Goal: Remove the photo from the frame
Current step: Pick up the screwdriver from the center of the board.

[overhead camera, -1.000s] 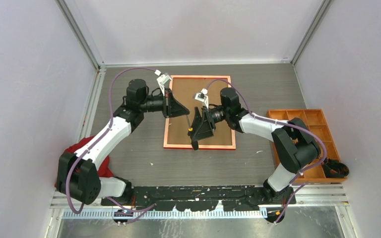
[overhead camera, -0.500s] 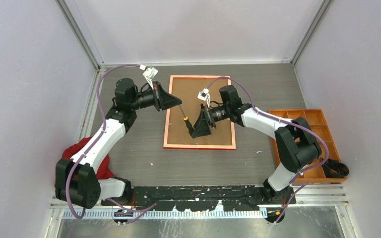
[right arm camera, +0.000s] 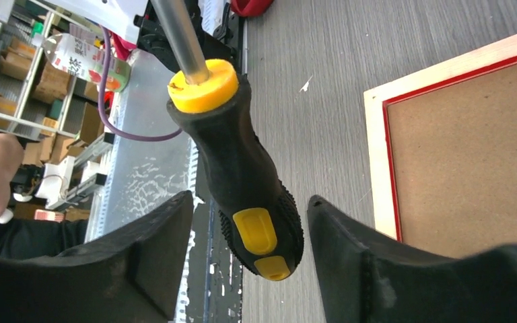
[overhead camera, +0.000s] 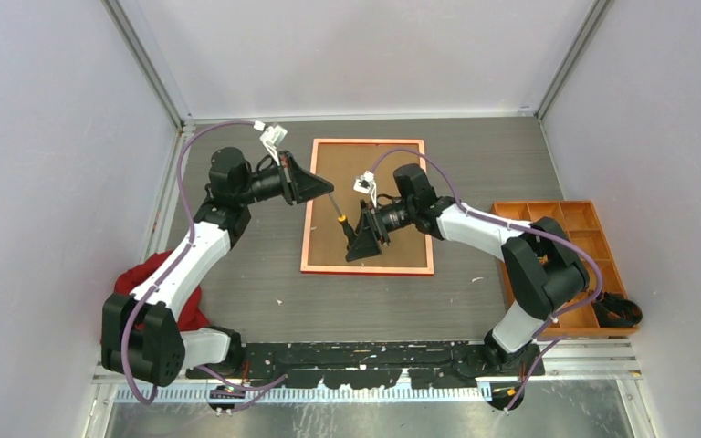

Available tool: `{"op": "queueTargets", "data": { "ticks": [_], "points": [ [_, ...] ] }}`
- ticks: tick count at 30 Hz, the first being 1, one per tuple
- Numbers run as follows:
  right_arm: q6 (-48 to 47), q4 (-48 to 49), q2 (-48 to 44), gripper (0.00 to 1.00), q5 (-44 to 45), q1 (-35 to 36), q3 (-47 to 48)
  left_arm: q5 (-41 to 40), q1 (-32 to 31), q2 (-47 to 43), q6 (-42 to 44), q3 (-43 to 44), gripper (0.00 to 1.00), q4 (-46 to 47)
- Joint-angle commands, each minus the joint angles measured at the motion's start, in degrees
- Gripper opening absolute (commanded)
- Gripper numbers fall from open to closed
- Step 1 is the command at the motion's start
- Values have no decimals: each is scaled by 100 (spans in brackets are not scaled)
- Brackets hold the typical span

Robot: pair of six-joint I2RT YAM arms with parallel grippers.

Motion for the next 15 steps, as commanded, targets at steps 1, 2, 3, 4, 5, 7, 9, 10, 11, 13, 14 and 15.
{"op": "queueTargets", "data": {
  "ticks": [1,2,3,4,5,7,9,10,11,13,14,15],
  "points": [
    [90,384,-167,57,98,17,86,90,53,-205,-122,0,0,476],
    [116,346,-162,46,109,22,123,90,59,-209,-123,5,0,477],
    [94,220,-154,32,130,14,185,90,75,-214,-123,8,0,477],
    [-51,-75,-156,23,142,7,301,95,84,-224,-123,13,0,477],
    [-307,-588,-163,17,157,-8,453,102,101,-239,-123,17,0,471],
    [-1217,-1841,-187,3,248,-57,852,144,136,-273,-77,46,0,402],
    [-2192,-2971,-229,1,407,-105,1197,190,174,-316,133,132,0,122],
    [-2543,-3368,-258,1,455,-149,1313,204,191,-334,215,198,0,-59],
    [-2859,-3642,-290,1,468,-204,1384,181,222,-347,370,285,5,-282],
    [-3144,-4013,-388,1,462,-319,1457,178,295,-370,527,459,29,-625],
    [-3260,-4156,-444,1,481,-381,1483,197,341,-387,554,540,42,-702],
    [-3370,-4302,-483,1,525,-434,1512,222,399,-420,566,607,53,-757]
  ]
}}
